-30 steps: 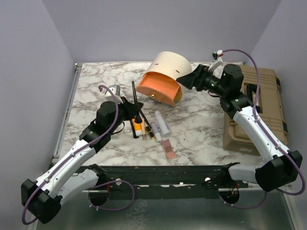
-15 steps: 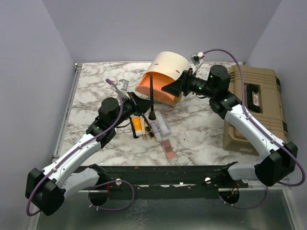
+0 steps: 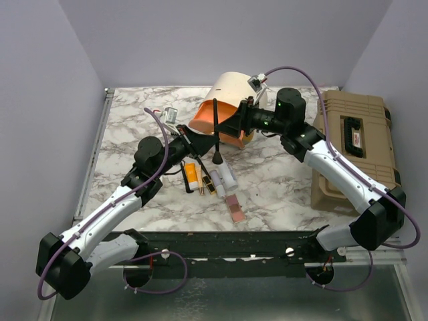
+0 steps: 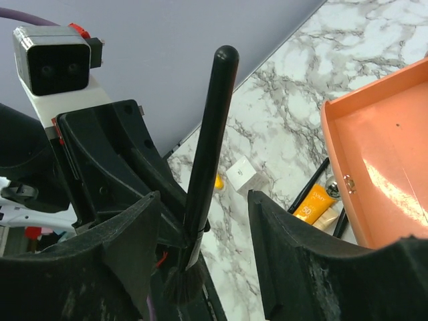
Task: Organize the makeup
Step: Place the makeup brush in the drawer.
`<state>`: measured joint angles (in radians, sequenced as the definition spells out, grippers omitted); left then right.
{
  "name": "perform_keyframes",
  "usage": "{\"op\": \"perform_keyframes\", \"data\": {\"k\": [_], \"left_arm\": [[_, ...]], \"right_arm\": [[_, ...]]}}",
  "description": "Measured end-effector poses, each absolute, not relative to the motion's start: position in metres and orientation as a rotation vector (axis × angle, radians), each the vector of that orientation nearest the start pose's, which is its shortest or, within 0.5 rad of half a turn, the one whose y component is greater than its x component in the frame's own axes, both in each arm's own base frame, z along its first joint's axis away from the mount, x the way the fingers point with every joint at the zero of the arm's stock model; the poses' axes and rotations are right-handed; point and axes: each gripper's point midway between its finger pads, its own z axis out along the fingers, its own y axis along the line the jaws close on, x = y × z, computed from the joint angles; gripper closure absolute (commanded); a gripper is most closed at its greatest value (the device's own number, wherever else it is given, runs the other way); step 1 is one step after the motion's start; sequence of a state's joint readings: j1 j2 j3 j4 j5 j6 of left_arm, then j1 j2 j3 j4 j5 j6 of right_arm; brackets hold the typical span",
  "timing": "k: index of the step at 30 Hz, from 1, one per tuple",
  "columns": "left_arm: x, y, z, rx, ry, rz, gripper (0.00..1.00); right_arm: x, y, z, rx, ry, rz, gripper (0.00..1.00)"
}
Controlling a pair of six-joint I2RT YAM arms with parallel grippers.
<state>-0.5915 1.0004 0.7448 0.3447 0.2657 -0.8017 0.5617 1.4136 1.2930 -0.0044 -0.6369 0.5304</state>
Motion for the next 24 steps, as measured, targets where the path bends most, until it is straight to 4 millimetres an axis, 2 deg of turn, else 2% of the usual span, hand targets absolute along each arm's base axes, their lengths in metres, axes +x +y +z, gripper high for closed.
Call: {"op": "perform_keyframes", "data": {"k": [5,8,16,18,22,24], "left_arm": [[0.262,-0.267,0.329,0.058,1.613,-1.315,1.0],[0.262,-0.267,0.331,0.054,1.603,-1.323,1.0],[0.262,-0.267,0.329,0.048,1.6,-1.331,1.0],[0.261,-0.266,0.327,0.045,1.604,-1.332,1.0],[0.26,-0.265,0.323,0.043,1.609,-1.33,1.0],[0.259,-0.265,0.323,0.043,1.607,-1.331,1.0]], "right_arm": [[0.295,0.33,0.343,-0.551,1.781,1.326,0.44],[0.295,0.331,0.342,-0.551,1.783,1.328,0.53],[0.294,0.337,0.335,-0.56,1.804,1.358,0.57],[0.293,0.338,0.333,-0.563,1.811,1.366,0.64],[0.292,0.341,0.33,-0.569,1.821,1.384,0.65],[0.291,0.342,0.33,-0.571,1.821,1.386,0.72]]}}
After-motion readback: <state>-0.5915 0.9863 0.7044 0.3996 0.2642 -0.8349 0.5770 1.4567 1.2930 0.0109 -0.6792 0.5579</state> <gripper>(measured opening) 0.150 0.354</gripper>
